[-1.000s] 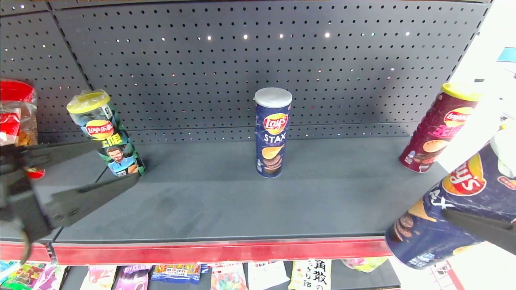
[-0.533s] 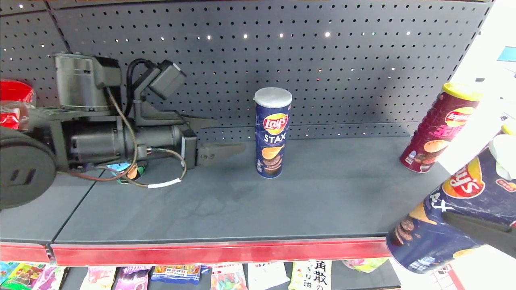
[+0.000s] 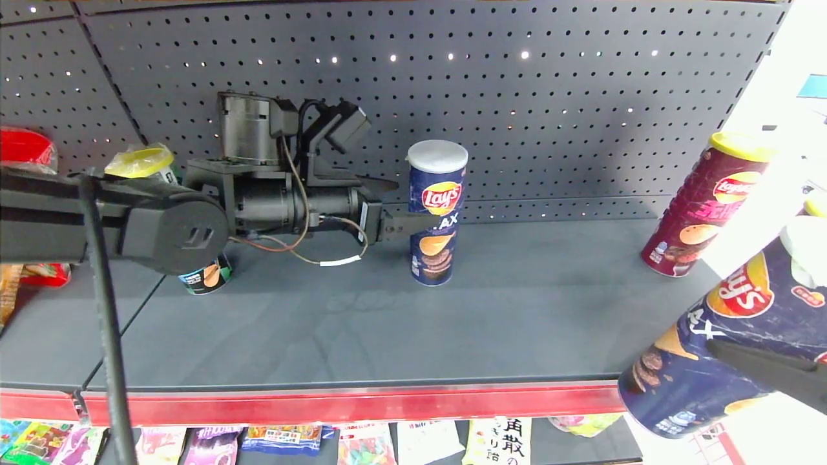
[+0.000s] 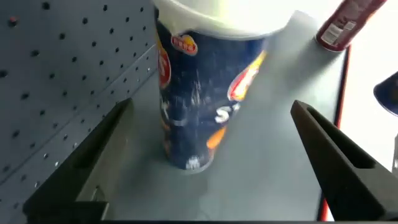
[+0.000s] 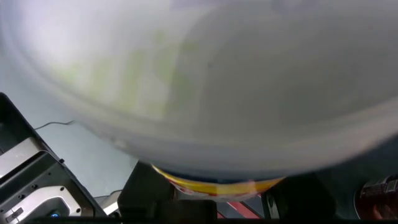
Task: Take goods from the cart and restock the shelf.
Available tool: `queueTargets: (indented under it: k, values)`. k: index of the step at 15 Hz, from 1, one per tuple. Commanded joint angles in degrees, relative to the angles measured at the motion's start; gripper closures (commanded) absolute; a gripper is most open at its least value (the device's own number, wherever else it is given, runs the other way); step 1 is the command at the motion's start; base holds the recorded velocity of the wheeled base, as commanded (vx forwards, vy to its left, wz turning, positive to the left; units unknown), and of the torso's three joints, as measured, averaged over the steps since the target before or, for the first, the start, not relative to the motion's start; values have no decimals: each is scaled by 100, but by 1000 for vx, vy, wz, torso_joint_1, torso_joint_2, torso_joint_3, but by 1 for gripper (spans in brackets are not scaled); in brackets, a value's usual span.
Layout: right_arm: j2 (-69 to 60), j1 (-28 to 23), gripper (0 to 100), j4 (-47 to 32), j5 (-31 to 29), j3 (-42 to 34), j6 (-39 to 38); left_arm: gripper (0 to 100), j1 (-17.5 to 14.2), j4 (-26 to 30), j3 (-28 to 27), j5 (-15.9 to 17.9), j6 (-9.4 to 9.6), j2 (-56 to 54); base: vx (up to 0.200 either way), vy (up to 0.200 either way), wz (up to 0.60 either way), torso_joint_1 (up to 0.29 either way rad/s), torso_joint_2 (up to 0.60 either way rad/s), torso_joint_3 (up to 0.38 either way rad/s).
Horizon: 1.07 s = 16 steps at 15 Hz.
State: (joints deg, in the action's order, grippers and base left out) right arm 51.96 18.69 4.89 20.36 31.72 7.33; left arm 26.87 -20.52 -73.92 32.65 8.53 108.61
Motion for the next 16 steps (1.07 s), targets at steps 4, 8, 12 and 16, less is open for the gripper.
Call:
queueTargets:
  k: [4,8,12,16]
  values:
    - [-10,-6,100,3,-6,1,6,0,108,-23,-861,-92,-1,688,0,0,0,0,0,0]
    - [-36,-85,100,-5,3,-8,6,0,178,-5,-931,-303,-10,750,0,0,0,0,0,0]
    - [-45,-85,100,-5,3,-8,6,100,187,-31,-966,-373,-10,802,0,0,0,0,0,0]
    - [-54,-85,100,-5,3,-8,6,100,354,-31,-896,-320,-45,776,0,0,0,0,0,0]
